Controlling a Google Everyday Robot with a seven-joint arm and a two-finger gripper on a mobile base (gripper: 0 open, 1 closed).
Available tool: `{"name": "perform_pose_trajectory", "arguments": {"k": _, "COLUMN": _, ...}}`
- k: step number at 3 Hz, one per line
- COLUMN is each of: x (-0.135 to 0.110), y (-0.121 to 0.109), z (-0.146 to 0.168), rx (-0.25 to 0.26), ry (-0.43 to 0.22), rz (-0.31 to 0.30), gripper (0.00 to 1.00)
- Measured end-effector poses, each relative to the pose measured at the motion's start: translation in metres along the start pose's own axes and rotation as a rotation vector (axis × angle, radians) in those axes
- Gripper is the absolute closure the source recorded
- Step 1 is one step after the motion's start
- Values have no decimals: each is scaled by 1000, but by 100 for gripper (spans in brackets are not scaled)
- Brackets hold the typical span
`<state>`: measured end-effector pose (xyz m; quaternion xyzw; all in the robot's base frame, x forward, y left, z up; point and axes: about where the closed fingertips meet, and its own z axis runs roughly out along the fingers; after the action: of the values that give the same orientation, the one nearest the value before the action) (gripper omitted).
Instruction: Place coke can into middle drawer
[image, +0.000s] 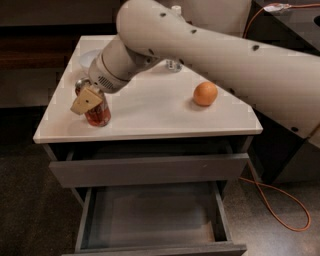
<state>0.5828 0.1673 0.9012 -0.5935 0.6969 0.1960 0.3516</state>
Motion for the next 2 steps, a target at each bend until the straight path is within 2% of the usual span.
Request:
{"name": "perform_pose_trajectory", "arguments": {"k": 1, "x": -2, "y": 7, "z": -4, "rx": -15, "ry": 60, "rz": -8, "gripper": 74}}
{"name": "perform_pose_trajectory", "arguments": {"k": 2, "x": -4, "y": 28, "z": -14, "rx": -38, "ry": 90, "rz": -21, "gripper": 97}}
